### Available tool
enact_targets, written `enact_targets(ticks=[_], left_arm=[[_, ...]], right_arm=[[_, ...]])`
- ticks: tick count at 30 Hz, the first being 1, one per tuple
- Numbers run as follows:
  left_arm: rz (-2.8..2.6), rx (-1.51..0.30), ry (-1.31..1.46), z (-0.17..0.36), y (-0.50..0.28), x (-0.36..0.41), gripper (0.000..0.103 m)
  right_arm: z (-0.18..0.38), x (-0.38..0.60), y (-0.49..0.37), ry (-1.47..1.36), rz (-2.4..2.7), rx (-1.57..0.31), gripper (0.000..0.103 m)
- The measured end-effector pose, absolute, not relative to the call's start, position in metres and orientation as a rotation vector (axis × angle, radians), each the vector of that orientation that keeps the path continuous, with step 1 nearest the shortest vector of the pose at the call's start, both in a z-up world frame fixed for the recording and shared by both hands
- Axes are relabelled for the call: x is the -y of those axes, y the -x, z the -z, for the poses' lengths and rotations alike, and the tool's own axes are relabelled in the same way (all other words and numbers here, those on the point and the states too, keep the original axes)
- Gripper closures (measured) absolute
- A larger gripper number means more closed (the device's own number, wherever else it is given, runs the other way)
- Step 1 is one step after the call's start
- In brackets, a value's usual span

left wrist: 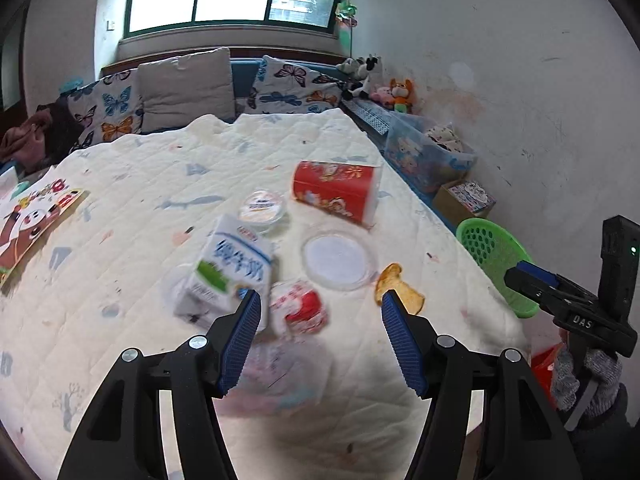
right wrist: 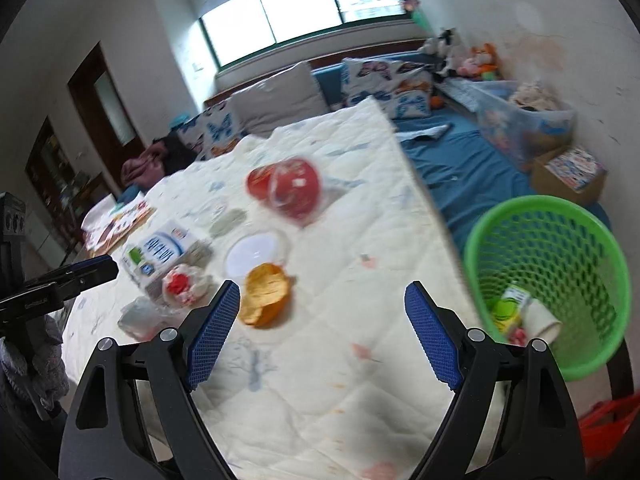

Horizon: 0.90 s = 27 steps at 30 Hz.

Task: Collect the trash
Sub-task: 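Grasp the orange peel with the right tool while the left tool grasps the plastic bag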

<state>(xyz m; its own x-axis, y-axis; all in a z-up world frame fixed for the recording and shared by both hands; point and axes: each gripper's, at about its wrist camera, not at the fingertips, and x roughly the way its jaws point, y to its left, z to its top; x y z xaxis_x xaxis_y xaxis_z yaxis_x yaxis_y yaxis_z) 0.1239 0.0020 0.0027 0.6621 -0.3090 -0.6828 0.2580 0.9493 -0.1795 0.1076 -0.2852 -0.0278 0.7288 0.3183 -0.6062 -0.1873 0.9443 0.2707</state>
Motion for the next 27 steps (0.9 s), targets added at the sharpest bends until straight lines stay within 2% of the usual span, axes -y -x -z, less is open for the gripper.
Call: enact_targets(ticks=[9, 16, 22, 27], left_arm=[[0.325, -0.786, 0.0, 0.027, -0.097, -0.018, 0.042], [0.318, -0.769, -0.094, 0.046, -0.089, -0.006, 0.039], [0.318, -0.751, -0.121, 0.052, -0.09, 0.001, 0.047], [0.319, -0.739, -0.151, 0.054, -0.09, 0.008, 0.048]], right_arm=[[0.049, 0.225, -0.123, -0.088, -0.379, -0.772, 0.019], [0.067, 0.201, -0.134, -0.008, -0.385, -0.816, 0.027], [0.086, 0.192, -0.152, 0.011, -0.37, -0.862, 0.034], [0.097, 0.185, -0.162, 0.025, -0.36, -0.886, 0.038]])
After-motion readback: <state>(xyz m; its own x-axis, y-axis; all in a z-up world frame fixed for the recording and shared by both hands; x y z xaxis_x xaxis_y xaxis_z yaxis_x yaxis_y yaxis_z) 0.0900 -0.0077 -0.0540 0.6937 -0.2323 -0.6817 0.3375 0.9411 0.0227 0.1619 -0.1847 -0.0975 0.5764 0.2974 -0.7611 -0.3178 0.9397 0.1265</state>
